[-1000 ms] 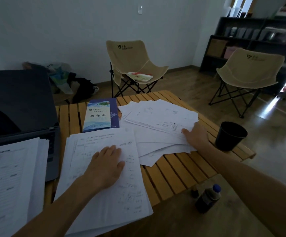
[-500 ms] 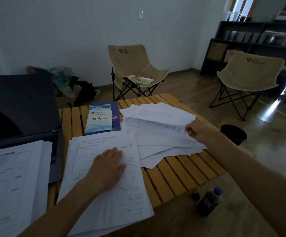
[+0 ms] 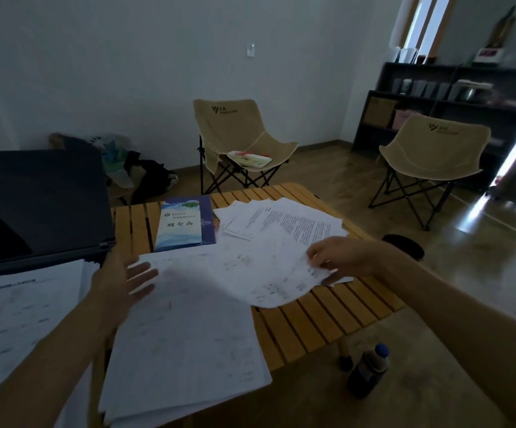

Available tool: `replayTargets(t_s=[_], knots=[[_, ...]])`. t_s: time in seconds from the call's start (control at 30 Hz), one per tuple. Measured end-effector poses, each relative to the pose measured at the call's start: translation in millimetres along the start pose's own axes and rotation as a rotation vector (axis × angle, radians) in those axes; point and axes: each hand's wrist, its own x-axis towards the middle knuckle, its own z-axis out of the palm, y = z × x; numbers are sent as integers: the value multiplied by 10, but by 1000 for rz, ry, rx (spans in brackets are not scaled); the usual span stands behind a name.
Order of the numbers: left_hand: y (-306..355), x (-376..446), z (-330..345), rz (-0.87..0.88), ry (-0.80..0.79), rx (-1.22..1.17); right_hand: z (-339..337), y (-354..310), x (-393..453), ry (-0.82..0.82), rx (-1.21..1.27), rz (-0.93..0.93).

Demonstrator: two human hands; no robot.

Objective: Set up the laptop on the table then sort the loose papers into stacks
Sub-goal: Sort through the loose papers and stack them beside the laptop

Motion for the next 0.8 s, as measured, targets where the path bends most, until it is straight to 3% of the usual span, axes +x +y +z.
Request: replayTargets(t_s=[0.07,0.2,0.3,0.4,0.57,0.67,0.73,0.8], knots=[[-25,18,17,105,97,209,215,-14,222,59,-121,-1],[-97,115,49,283,95,600,495,-143,713,316,-425,-143],[-164,175,5,244,76,650,587,-197,930,420,-471,-227],[-194,184,-59,277,163,696,607,-211,981,482,-384,-280],[-83,153,-165,324,320,678,586,-126,843,424,-184,-368],[-2,124,-250,505,384,800,606,-169,758,296,-192,-387],[-11,41,-192,597,274,900,692,-245,767,213,-206,-397],[-115,-28,-76,646,39,1026,824,-361,821,163,-243,-406]])
